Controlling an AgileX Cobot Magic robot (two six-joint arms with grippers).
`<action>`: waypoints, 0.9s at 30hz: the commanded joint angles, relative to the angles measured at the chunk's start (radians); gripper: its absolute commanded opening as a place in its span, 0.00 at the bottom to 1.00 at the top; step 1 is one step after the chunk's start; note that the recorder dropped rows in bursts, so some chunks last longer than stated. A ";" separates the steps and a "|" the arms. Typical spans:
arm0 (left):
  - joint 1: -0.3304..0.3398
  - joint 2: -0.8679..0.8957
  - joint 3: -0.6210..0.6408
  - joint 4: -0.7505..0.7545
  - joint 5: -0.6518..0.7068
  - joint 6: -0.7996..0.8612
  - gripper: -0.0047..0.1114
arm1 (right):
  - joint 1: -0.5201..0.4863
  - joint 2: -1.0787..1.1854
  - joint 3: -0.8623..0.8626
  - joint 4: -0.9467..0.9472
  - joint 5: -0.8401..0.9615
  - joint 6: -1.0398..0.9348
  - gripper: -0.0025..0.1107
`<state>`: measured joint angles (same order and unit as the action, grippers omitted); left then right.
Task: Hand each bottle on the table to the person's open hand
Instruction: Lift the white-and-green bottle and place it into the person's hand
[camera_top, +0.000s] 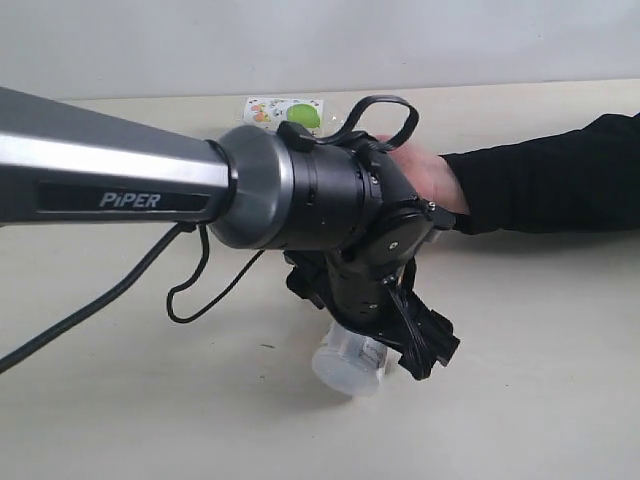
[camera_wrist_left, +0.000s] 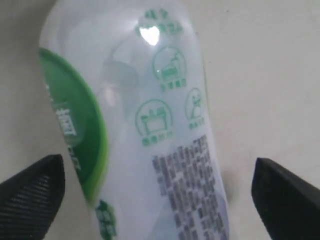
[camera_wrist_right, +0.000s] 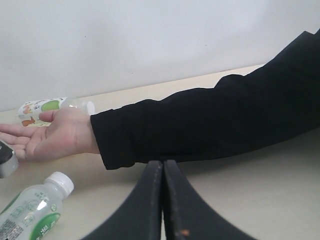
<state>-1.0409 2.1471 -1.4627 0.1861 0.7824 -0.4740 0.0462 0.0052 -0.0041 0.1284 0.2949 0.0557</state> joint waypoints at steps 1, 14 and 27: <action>-0.005 -0.002 -0.003 0.002 -0.002 -0.001 0.74 | 0.000 -0.005 0.004 -0.004 -0.008 -0.002 0.02; -0.005 -0.032 -0.003 -0.015 0.146 0.019 0.04 | 0.000 -0.005 0.004 -0.004 -0.008 -0.002 0.02; 0.041 -0.314 -0.024 -0.104 -0.129 -0.448 0.04 | 0.000 -0.005 0.004 -0.004 -0.008 -0.002 0.02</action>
<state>-1.0481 1.8409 -1.4754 0.1142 0.6714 -0.8245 0.0462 0.0052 -0.0041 0.1284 0.2949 0.0557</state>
